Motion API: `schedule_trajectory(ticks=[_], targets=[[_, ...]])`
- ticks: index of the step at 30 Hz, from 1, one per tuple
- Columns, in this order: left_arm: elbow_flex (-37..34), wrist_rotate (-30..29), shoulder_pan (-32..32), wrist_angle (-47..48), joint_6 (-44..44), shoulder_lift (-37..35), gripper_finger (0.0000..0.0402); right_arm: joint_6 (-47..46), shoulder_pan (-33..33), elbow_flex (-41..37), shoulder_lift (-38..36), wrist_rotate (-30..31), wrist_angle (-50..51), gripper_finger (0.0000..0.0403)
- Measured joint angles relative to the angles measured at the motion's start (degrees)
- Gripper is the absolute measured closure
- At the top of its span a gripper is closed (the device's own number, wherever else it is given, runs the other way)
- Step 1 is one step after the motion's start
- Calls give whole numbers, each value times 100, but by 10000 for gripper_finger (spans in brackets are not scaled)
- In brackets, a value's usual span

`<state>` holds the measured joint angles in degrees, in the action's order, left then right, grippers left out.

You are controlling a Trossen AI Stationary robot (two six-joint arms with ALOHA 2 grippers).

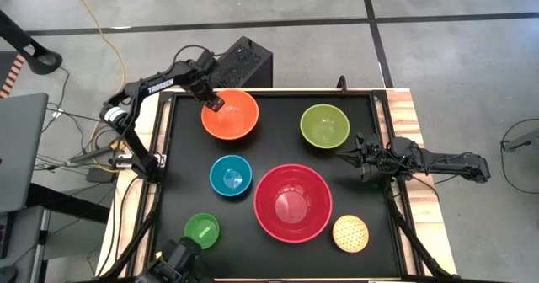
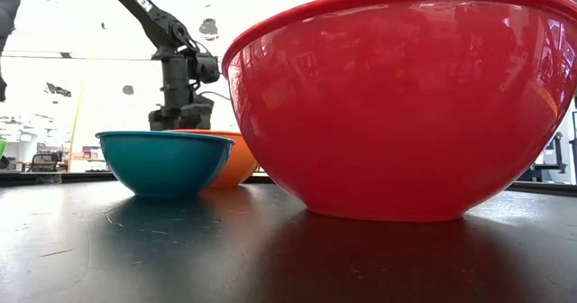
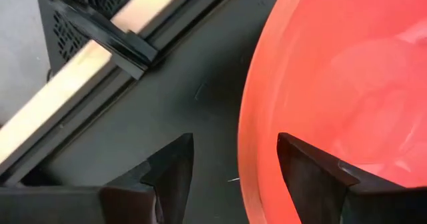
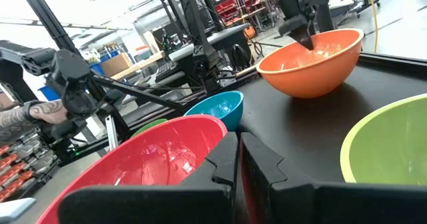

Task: Nest bowls inside each other
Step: Stack the orange bowl on top of the red bowl

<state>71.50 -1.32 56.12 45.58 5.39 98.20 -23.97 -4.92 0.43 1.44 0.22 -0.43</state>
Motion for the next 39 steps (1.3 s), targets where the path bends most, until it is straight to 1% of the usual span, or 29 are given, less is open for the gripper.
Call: schedule_trajectory(ticks=[2, 4, 6, 9, 10, 13, 16, 19, 21, 22, 23, 25, 29, 33, 36, 39], targets=[[0, 6, -2, 12, 57, 43, 206, 0, -1, 2, -1, 1, 0, 365], [0, 0, -9, 44, 140, 46, 234, 0, 0, 1, -1, 1, 0, 365], [-1, -2, -17, 45, 166, 20, 278, 0, -1, 2, -1, 1, 0, 365], [0, 0, -17, 38, 247, -98, 368, 0, -1, 2, 0, -1, 0, 365], [35, 80, -17, 11, 239, -152, 382, 0, -1, 1, 1, 1, 0, 365], [258, 109, -17, 34, 254, -385, 387, 0, 0, 0, -1, -1, 0, 365], [582, 256, -17, 41, 188, -744, 393, 0, -1, 0, 1, 1, 0, 365], [846, 1021, -67, -65, -137, -1257, 396, 0, 1, 2, 1, 1, 0, 365], [845, 1636, -222, -71, -240, -1563, 396, 0, 1, 2, -1, 1, -1, 365], [794, 1869, -370, -18, -279, -1701, 396, -1, -1, 1, -1, 1, 0, 365], [725, 1974, -575, 30, -326, -1842, 396, 0, -1, 1, 0, 1, 0, 365], [546, 2015, -1077, -15, -455, -2096, 397, 0, 1, 2, -1, 1, 0, 365], [173, 2021, -2461, -530, -843, -2366, 397, 0, 0, 1, -1, 1, -2, 365], [127, 1907, -3786, -1153, -1064, -2286, 398, 0, -1, 2, -1, 1, -2, 365], [133, 1724, -4483, -1636, -1250, -2072, 398, 0, 1, 2, -1, 1, -2, 365], [133, 1670, -5015, -2024, -1375, -1738, 399, 0, -1, 0, -1, 1, -2, 365]])
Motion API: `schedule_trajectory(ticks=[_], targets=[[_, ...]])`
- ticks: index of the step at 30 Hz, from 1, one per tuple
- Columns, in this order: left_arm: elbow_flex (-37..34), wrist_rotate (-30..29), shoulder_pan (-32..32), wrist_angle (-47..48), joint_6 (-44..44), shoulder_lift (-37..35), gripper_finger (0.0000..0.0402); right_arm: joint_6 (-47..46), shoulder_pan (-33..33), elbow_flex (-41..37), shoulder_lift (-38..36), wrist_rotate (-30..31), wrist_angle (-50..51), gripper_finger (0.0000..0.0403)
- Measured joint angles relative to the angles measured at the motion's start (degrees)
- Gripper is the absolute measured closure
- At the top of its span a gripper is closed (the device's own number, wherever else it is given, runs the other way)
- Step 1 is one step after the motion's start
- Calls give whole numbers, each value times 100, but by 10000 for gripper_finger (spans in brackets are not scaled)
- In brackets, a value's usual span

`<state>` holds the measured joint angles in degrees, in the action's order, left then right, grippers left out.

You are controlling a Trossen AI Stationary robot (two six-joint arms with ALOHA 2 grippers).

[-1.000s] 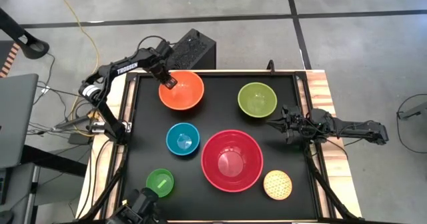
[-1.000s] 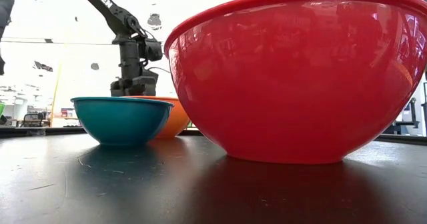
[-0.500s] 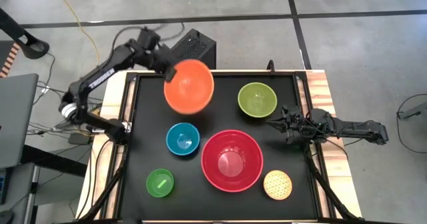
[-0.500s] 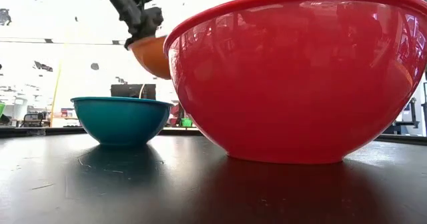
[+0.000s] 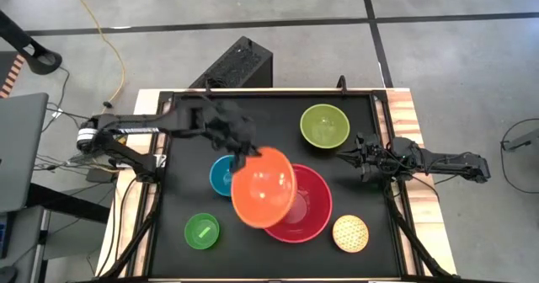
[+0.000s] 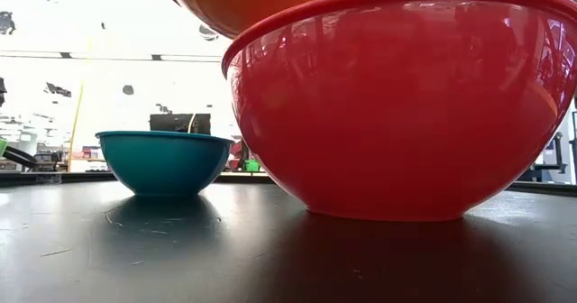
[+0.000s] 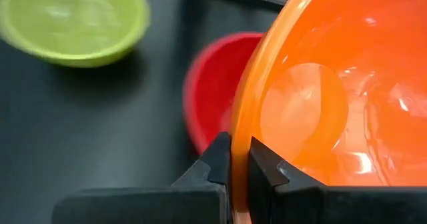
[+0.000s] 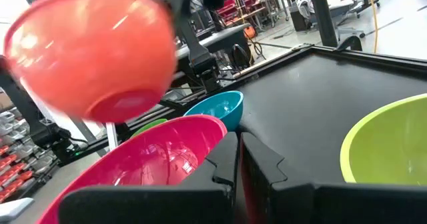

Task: Nest bowls inside each other
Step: Stack the orange bowl on top of the red bowl

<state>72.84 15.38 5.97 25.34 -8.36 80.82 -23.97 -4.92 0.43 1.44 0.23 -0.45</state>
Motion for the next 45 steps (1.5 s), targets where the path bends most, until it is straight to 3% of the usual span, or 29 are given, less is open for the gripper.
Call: schedule_trajectory(ticks=[8, 15, 20, 29, 34, 45], targets=[[764, 408, -411, -529, -86, 1428, 398, 0, -1, 2, -1, 2, -2, 365], [2021, 436, -419, 351, 329, 2588, 397, 0, -1, 2, 1, 1, 0, 365], [2511, 259, -462, 607, 476, 3079, 397, 0, 1, 2, 1, 0, 0, 365], [2642, 93, -463, 797, 618, 3434, 387, 0, 1, 0, -1, 2, 2, 365], [2647, -380, -472, 836, 621, 3460, 358, 0, 1, 1, 0, 0, 1, 365], [2682, -365, -412, 1112, 794, 3343, 294, 0, 1, 2, 1, -4, 2, 365]])
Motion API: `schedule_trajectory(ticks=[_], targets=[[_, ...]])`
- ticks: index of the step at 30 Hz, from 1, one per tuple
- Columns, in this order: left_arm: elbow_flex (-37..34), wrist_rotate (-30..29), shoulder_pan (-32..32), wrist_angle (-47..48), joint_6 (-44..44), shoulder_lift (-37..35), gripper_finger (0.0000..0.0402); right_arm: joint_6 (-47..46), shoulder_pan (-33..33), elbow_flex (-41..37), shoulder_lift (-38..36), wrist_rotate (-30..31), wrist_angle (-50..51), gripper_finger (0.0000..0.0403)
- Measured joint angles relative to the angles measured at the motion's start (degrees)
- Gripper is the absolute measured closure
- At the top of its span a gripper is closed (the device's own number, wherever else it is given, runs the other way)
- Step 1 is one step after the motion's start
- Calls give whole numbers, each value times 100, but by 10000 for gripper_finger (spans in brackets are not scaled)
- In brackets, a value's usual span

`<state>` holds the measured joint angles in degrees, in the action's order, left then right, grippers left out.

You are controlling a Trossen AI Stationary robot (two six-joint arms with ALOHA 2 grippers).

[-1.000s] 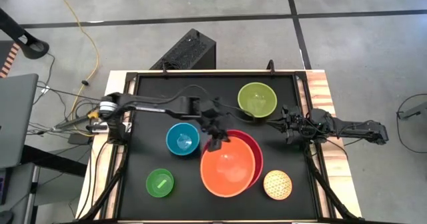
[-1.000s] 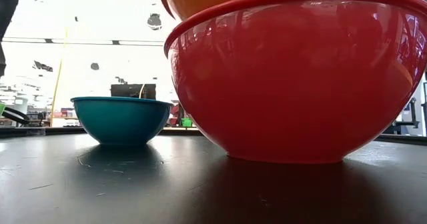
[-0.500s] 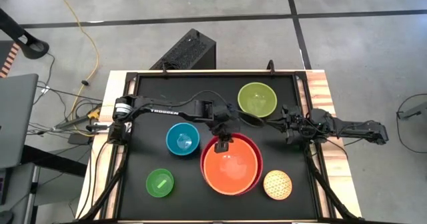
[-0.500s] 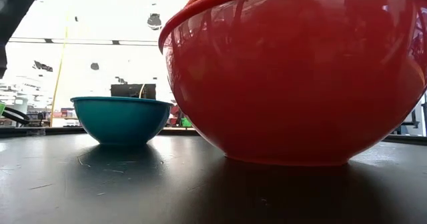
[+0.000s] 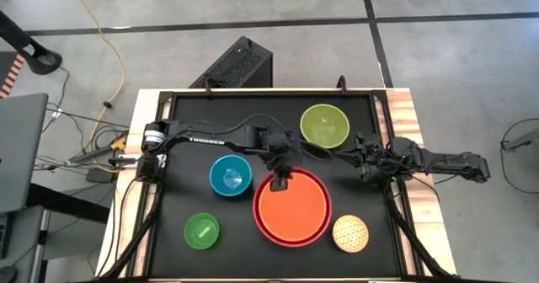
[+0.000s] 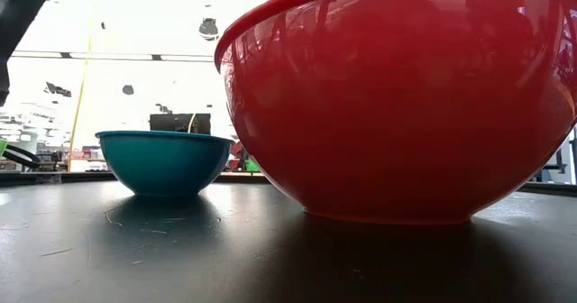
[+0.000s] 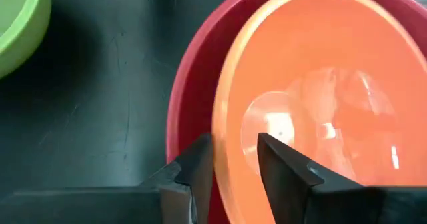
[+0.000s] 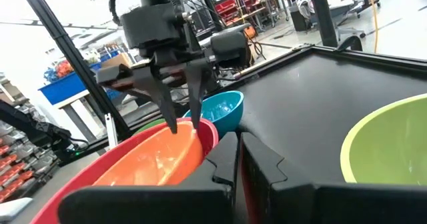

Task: Nest bowls inside each other
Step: Stack the orange bowl on top of the red bowl, then stack the green bowl on top of the orange bowl

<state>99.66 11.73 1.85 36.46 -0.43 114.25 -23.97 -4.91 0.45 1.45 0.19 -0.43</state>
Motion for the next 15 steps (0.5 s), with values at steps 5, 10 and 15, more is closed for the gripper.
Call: schedule_trajectory(ticks=[5, 10, 15], targets=[[383, -4, 81, 768, 18, -68, 293, 0, 0, 0, -1, 0, 0, 365], [798, 1, 116, 1695, 181, -182, 292, 0, -1, -1, -2, -2, 2, 365], [900, -336, 231, 2315, 287, -757, 292, 0, -2, 0, 0, -2, 1, 365]])
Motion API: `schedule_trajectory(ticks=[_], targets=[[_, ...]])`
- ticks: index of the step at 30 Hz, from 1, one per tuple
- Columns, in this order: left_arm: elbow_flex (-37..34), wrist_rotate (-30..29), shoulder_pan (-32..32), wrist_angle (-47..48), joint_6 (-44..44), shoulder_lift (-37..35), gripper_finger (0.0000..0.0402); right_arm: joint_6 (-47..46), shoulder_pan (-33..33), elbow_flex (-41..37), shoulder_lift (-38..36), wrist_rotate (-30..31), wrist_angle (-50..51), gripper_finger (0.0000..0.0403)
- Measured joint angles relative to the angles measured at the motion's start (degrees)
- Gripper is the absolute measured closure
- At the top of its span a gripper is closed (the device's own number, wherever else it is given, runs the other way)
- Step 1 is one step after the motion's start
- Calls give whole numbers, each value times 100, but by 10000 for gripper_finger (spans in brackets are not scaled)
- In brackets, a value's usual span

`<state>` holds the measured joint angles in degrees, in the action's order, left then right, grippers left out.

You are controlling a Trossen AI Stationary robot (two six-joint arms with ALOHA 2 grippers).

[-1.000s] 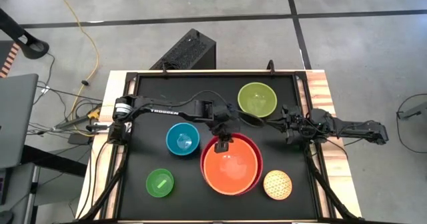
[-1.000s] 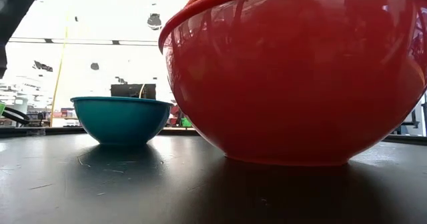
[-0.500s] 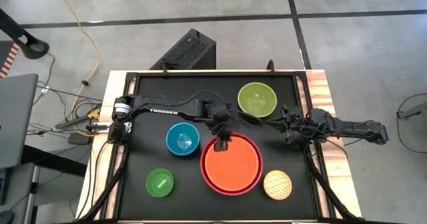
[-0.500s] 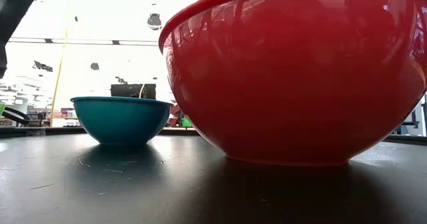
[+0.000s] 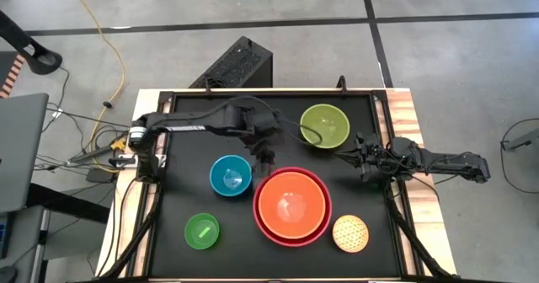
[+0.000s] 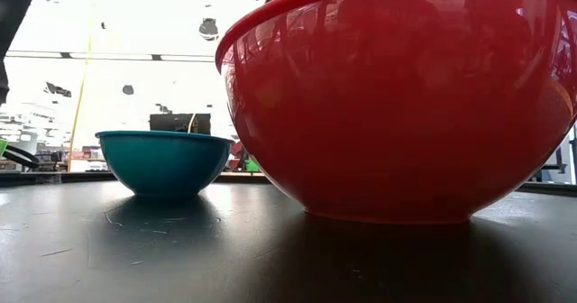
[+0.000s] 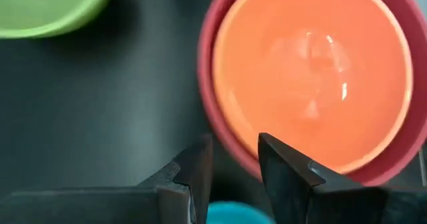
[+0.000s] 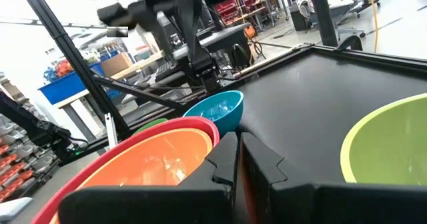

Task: Nest bowls inside each other
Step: Stack the green bowl on top of the orange bowl

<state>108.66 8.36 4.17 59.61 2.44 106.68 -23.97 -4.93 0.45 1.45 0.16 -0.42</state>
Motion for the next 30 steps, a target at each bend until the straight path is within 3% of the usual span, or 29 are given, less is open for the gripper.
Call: schedule_trajectory(ticks=[5, 9, 14, 19, 23, 30], targets=[[-41, -831, 171, 485, 41, -571, 292, 0, 2, 0, 0, -2, 1, 365], [-479, -1078, 532, 69, 35, -1012, 292, 0, 2, -2, -1, -2, 1, 365], [-1546, -792, 1183, -1729, -401, -1140, 291, 0, 2, -1, -2, -2, -1, 365], [-2432, -313, 1694, -4139, -1069, -582, 291, 0, 2, 0, -2, -2, -1, 365], [-2253, -232, 1913, -4960, -1209, 88, 291, 0, 1, 0, 0, -4, -1, 365], [-822, 166, 1993, -4452, -1306, 1578, 291, 0, 2, -2, -2, -4, 1, 365]])
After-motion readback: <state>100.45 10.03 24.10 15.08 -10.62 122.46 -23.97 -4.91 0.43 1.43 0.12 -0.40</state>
